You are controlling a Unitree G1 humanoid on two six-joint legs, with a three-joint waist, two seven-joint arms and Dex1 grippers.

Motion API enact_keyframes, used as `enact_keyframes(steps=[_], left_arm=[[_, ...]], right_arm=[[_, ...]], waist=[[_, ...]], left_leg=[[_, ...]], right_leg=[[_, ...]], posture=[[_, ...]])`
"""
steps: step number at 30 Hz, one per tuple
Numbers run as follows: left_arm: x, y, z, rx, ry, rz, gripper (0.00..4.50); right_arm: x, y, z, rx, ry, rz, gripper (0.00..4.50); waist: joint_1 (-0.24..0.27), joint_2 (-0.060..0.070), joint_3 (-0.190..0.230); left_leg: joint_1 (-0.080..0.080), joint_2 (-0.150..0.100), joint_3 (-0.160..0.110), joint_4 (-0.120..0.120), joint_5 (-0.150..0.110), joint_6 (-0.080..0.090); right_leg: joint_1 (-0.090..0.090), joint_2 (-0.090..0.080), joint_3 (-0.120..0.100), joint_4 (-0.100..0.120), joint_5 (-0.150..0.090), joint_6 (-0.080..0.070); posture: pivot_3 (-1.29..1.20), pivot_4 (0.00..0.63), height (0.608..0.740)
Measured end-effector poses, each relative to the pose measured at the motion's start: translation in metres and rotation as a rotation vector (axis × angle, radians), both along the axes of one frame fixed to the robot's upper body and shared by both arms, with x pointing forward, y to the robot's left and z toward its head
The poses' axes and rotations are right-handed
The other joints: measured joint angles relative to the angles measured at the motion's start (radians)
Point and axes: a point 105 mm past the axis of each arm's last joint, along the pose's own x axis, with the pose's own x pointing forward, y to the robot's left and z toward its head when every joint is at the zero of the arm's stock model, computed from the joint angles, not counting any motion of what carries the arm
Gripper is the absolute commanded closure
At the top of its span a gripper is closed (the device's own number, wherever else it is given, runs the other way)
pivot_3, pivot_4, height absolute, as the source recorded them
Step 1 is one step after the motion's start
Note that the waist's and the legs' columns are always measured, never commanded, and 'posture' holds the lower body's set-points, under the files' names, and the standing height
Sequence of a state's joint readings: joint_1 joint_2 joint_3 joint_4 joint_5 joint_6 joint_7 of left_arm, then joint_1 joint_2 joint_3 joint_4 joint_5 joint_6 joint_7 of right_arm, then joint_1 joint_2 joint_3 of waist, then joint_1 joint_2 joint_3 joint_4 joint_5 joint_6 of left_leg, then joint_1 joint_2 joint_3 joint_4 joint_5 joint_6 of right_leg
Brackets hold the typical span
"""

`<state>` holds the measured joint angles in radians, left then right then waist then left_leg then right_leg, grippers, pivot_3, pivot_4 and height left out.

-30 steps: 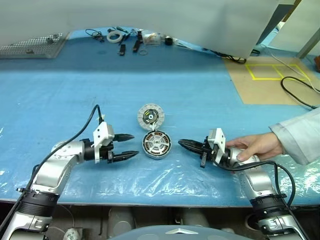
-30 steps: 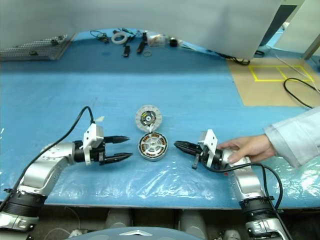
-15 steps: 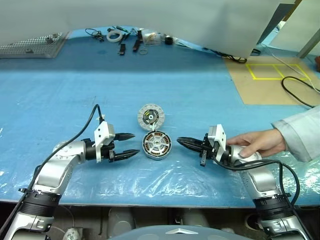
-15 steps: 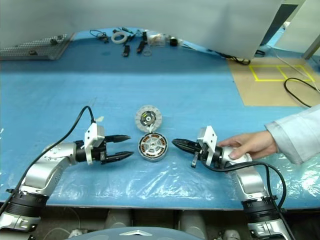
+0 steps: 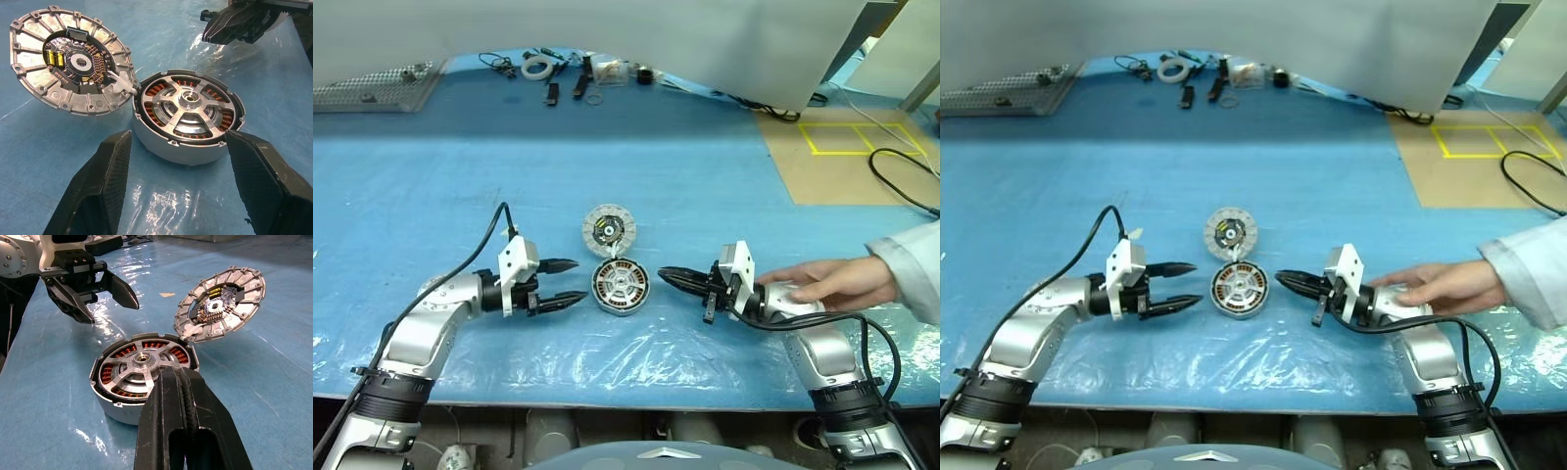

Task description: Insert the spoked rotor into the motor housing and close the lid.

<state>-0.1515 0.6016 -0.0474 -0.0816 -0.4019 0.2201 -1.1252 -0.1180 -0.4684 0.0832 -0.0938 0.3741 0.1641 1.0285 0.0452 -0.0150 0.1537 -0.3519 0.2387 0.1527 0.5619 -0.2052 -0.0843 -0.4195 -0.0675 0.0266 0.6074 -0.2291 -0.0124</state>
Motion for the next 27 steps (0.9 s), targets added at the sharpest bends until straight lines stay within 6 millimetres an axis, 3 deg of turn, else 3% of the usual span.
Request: enact_keyframes(steps=[27], left_arm=[[0.0023, 0.0005, 0.0009, -0.002, -0.009, 0.017, 1.30]], right_arm=[[-0.0081, 0.0032, 0.0074, -0.031, 0.014, 0.055, 4.50]], waist=[[0.001, 0.000, 0.000]], left_leg=[[0.000, 0.000, 0.000, 0.001, 0.000, 0.000]], right_leg=[[0.000, 0.000, 0.000, 0.000, 0.000, 0.000]], posture=[[0.00, 0.150, 0.740]])
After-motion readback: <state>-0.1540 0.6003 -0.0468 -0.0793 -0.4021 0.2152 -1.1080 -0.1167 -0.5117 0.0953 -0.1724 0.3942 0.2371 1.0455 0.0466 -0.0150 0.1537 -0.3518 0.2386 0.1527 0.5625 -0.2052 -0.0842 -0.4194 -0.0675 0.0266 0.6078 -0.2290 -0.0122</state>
